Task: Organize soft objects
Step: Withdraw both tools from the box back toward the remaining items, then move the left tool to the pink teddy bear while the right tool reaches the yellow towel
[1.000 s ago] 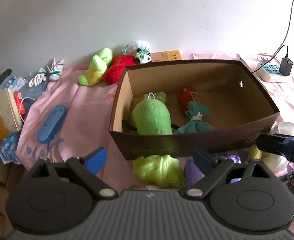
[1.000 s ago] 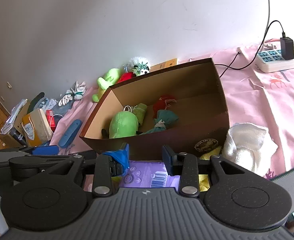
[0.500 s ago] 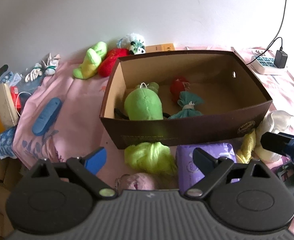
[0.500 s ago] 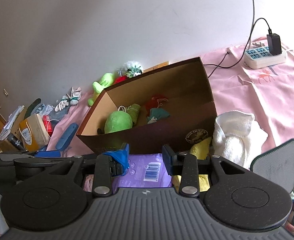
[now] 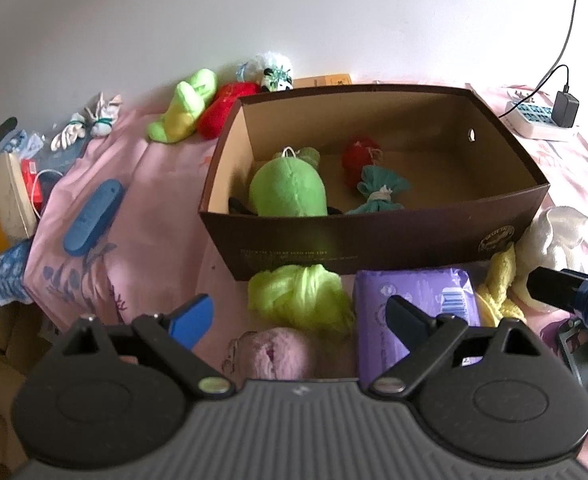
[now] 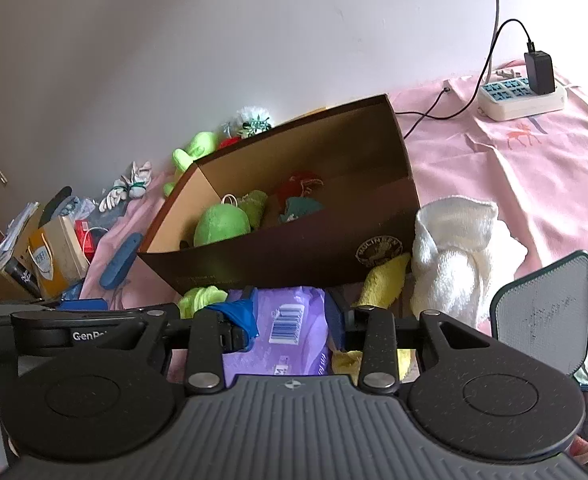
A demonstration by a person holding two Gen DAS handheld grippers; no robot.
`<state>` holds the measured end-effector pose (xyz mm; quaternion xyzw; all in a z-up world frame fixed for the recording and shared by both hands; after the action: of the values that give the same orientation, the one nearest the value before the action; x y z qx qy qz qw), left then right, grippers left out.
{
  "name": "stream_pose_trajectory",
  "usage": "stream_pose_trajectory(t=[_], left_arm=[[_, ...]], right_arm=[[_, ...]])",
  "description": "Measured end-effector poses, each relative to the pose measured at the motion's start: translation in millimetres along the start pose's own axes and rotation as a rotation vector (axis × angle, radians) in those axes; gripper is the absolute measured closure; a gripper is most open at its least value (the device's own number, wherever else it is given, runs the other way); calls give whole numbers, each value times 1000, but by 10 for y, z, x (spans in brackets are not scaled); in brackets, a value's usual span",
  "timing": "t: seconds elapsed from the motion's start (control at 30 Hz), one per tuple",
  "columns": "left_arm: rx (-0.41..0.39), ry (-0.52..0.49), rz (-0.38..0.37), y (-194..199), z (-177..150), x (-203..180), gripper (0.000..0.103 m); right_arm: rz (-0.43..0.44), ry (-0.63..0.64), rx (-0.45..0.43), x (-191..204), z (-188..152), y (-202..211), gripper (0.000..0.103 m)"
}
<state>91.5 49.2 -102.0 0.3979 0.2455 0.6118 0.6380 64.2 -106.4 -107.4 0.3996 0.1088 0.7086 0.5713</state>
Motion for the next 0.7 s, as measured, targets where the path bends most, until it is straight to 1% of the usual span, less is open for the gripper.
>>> stream_pose_trajectory(t=[0.2,0.37,0.53,0.7], left_arm=[[18,19,-5,-50,-80,61,10],[31,50,-21,-81,-190,213,10],[25,76,-60,-51,-344,407,10],[48,62,-102,-70,-602,527,10]], right_arm=[[-4,14,24,-43,-83,-23,84],[7,9,52,-101,-171,-18,83],[8,27,70,-145,-301,9,83],[-8,91,92,-144,-466,15,83]])
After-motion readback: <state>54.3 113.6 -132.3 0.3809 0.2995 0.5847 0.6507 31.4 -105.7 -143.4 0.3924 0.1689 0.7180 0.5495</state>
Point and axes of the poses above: each gripper's, at about its wrist camera, not at the fingertips, and y roughly against the way its jaws point, x to its left, z to its top, the point moved 8 cm from there along -y, roughly the way its jaws point, and after that the axes turned 5 degrees about x, right-handed, at the moved point
